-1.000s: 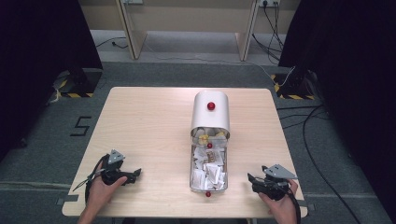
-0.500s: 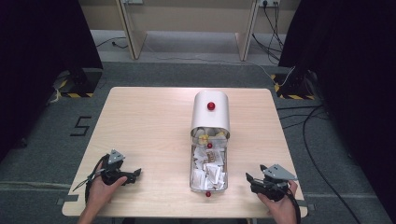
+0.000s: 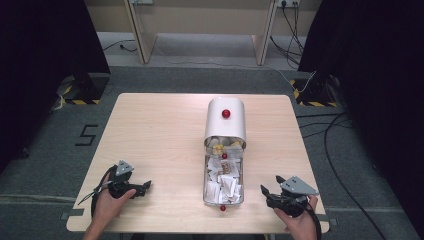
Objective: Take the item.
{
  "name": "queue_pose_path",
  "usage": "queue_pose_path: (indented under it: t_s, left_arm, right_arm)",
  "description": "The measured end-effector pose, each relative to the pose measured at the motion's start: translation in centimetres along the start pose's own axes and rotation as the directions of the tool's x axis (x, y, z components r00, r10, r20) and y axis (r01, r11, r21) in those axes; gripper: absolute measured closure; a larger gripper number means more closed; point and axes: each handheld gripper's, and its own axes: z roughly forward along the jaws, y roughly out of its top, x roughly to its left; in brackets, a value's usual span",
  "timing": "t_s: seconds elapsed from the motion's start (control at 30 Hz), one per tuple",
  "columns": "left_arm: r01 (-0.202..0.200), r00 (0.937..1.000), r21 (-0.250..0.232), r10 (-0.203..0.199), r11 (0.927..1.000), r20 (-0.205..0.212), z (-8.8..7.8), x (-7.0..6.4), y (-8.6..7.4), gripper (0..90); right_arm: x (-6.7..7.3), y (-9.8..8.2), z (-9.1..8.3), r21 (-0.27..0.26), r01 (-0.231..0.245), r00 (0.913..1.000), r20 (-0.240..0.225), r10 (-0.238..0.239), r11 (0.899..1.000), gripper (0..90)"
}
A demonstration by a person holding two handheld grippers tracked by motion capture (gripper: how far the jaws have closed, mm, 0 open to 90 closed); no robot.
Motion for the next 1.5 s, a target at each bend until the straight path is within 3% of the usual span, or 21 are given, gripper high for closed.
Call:
queue_pose_path:
  t_s: [1.5]
  left_arm:
    - [-0.001,1.0000,0.000,0.001,1.0000,0.000,0.0,0.0,0.0,0.0]
  right_arm:
    - [3.5,2.0,-0.6,-0.054,0.054,0.9931,-0.101,-0.059,0.997,35.7]
